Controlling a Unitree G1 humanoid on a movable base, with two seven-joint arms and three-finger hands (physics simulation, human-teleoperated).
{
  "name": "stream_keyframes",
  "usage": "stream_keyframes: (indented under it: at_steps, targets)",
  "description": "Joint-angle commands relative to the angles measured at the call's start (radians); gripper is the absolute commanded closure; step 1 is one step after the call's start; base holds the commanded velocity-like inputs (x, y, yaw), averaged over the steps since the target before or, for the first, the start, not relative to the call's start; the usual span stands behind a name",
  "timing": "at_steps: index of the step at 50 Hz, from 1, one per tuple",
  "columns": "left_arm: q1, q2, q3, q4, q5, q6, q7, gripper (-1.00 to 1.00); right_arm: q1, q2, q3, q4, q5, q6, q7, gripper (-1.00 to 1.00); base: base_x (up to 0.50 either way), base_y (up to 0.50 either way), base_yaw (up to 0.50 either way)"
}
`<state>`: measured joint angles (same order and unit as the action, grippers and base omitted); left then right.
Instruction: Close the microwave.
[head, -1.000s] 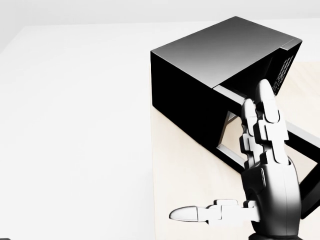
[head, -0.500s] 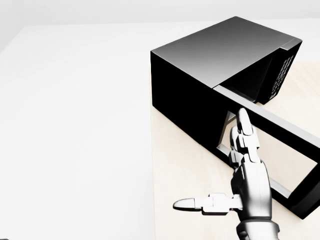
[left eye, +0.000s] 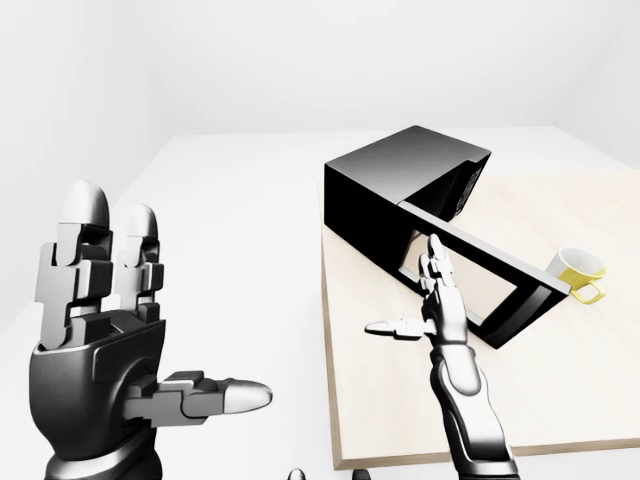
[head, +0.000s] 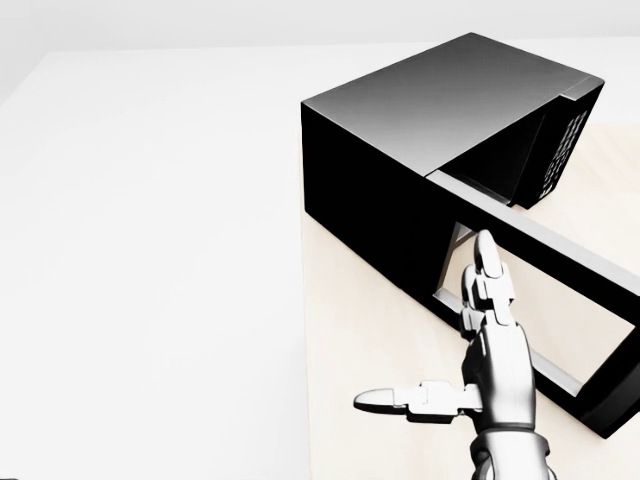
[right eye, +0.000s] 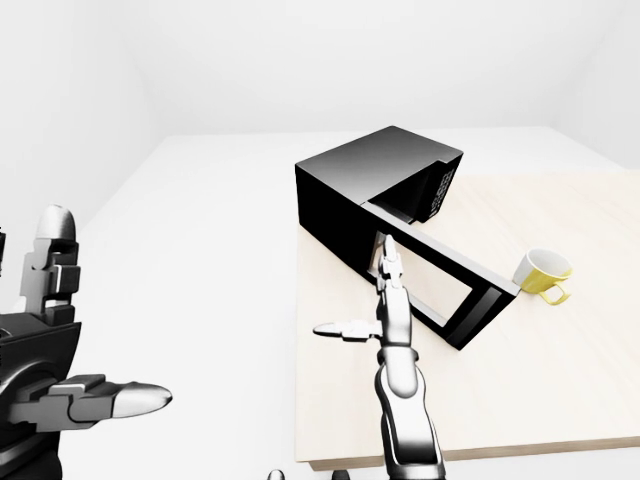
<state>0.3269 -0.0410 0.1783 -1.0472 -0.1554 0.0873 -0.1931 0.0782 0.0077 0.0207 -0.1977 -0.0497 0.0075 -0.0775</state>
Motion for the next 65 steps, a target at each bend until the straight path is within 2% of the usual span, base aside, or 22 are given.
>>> stream_keyframes:
  at_steps: [1,6,10,13,16,19,25,28,35,40,45,49,53,59,65]
  targets:
    - [0.006,-0.010,-0.008,0.000,0.012,0.000,-0.012,-1.00,-0.041,-0.006,-0.031,0.062,0.010,-0.014,-0.005,-1.00,0.00,0.00,0.00]
    - [0.013,0.018,-0.010,0.000,-0.018,0.000,0.013,-1.00,-0.063,-0.006,-0.037,0.080,0.011,-0.014,-0.013,-1.00,0.00,0.00,0.00]
    - [0.021,0.015,-0.010,0.000,-0.018,0.000,0.009,-1.00,-0.094,-0.008,-0.041,0.088,0.013,0.001,-0.022,-1.00,0.00,0.00,0.00]
    - [0.018,0.031,-0.012,0.000,-0.029,0.000,0.025,-1.00,-0.121,-0.010,-0.046,0.104,0.017,0.008,-0.027,-1.00,0.00,0.00,0.00]
    - [0.020,0.042,-0.015,0.000,-0.039,0.000,0.037,-1.00,-0.134,-0.012,-0.048,0.126,0.019,0.000,-0.031,-1.00,0.00,0.00,0.00]
    - [0.021,0.025,-0.012,0.000,-0.025,0.000,0.020,-1.00,-0.148,-0.013,-0.052,0.152,0.025,-0.015,-0.034,-1.00,0.00,0.00,0.00]
    - [0.023,0.008,-0.011,0.000,-0.009,0.000,0.001,-1.00,-0.173,-0.017,-0.054,0.190,0.033,-0.024,-0.036,-1.00,0.00,0.00,0.00]
    - [0.022,0.000,-0.014,0.000,0.001,0.000,-0.007,-1.00,-0.196,-0.019,-0.059,0.234,0.040,-0.041,-0.036,-1.00,0.00,0.00,0.00]
    - [0.027,0.000,-0.013,0.000,0.000,0.000,-0.010,-1.00,-0.249,-0.023,-0.059,0.278,0.040,-0.037,-0.046,-1.00,0.00,0.00,0.00]
    - [0.025,0.037,-0.018,0.000,-0.030,0.000,0.028,-1.00,-0.280,-0.028,-0.063,0.303,0.043,-0.038,-0.052,-1.00,0.00,0.00,0.00]
    - [0.028,0.053,-0.024,0.000,-0.041,0.000,0.045,-1.00,-0.321,-0.037,-0.072,0.342,0.048,-0.042,-0.058,-1.00,0.00,0.00,0.00]
    - [0.031,0.031,-0.026,0.000,-0.017,0.000,0.021,-1.00,-0.359,-0.047,-0.080,0.383,0.050,-0.050,-0.062,-1.00,0.00,0.00,0.00]
    - [0.024,0.043,-0.025,0.000,-0.028,0.000,0.032,-1.00,-0.381,-0.050,-0.080,0.394,0.051,-0.044,-0.065,-1.00,0.00,0.00,0.00]
    - [0.022,0.021,-0.018,0.000,-0.012,0.000,0.011,-1.00,-0.423,-0.056,-0.081,0.439,0.051,-0.050,-0.068,-1.00,0.00,0.00,0.00]
    - [0.019,0.049,-0.020,0.000,-0.037,0.000,0.039,-1.00,-0.464,-0.065,-0.086,0.471,0.058,-0.047,-0.069,-1.00,0.00,0.00,0.00]
